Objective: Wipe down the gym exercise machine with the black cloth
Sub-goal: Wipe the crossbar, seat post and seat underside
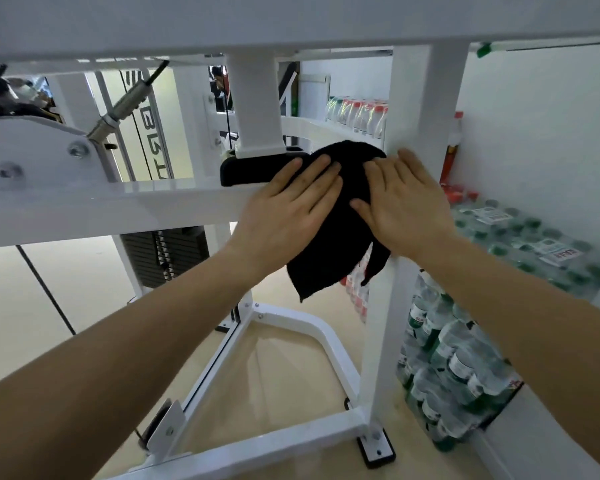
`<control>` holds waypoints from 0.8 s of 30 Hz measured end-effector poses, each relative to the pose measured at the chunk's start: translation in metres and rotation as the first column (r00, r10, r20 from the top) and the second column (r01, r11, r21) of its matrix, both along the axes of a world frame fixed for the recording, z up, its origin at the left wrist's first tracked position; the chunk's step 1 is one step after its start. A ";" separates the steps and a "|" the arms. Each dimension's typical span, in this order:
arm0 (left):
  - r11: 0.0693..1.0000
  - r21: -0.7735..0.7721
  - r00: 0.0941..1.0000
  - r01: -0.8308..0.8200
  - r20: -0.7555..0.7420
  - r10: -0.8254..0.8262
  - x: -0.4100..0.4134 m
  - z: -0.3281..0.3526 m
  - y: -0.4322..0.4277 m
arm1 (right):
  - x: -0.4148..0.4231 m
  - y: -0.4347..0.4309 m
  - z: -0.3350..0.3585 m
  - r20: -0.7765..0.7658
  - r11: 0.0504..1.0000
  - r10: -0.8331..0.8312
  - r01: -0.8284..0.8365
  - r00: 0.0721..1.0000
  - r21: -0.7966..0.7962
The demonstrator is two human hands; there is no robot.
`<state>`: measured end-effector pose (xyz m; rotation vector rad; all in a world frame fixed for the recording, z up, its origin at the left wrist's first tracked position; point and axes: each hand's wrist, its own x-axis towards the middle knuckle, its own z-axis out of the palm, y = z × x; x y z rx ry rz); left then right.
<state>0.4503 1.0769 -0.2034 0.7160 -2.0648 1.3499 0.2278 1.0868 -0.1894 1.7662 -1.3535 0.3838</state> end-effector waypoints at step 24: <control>0.962 0.260 0.992 0.076 -0.115 -0.047 0.072 0.038 0.039 | 0.069 0.029 0.008 0.615 0.906 0.362 -0.419 0.701 -0.057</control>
